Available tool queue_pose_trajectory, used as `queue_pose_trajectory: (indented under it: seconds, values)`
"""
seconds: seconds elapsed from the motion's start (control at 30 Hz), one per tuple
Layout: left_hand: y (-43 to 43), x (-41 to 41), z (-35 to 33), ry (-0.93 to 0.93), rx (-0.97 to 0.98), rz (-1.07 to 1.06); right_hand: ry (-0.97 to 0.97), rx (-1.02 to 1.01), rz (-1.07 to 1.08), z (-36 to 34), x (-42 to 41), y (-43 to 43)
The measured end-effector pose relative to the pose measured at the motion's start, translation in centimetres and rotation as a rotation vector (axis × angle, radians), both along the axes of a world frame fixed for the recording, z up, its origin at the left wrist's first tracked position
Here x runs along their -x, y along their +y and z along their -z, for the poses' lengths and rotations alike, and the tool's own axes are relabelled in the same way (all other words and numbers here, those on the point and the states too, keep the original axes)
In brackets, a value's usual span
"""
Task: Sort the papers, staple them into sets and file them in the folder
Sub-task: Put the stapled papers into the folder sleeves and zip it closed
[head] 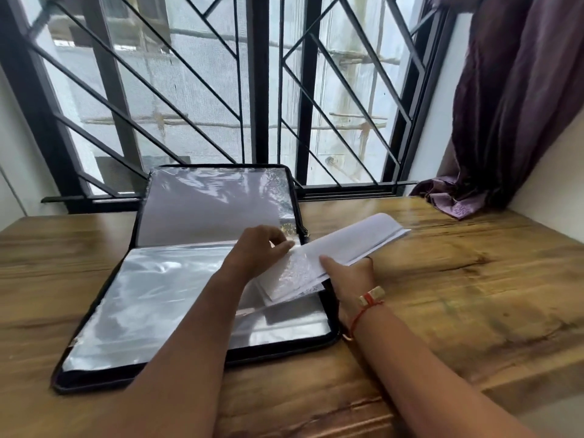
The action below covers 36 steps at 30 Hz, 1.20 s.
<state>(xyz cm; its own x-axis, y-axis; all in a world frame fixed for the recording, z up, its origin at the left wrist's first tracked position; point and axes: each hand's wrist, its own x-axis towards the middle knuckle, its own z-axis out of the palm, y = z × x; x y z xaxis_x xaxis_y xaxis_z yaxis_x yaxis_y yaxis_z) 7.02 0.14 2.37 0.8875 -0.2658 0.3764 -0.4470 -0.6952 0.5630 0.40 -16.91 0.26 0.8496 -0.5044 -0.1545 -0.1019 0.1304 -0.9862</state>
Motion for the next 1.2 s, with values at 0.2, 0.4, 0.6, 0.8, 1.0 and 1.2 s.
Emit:
queue_pose_trajectory:
  seconds: [0.2, 0.4, 0.6, 0.8, 1.0, 1.2]
  values:
    - [-1.0, 0.7, 0.4, -0.012, -0.074, 0.139, 0.086, -0.154, -0.163, -0.6, 3.3, -1.0]
    - [-1.1, 1.0, 0.2, -0.019, -0.082, 0.164, 0.154, 0.858, 0.030, -2.1, 5.7, -4.8]
    - [-1.2, 1.0, 0.0, -0.037, -0.109, 0.165, 0.011, 1.741, -0.511, -5.0, 3.1, -5.2]
    - [-0.9, 1.1, -0.2, -0.070, -0.192, 0.077, -0.035, 2.068, -0.725, -5.0, -1.4, -5.4]
    - [-1.4, 1.5, -0.5, -0.050, -0.358, 0.025, -0.116, 2.155, -0.705, -6.4, -4.0, -4.3]
    - [-1.5, 1.7, -0.3, 0.028, -0.496, 0.064, 0.203, 1.950, -0.869, -6.9, -7.2, -2.9]
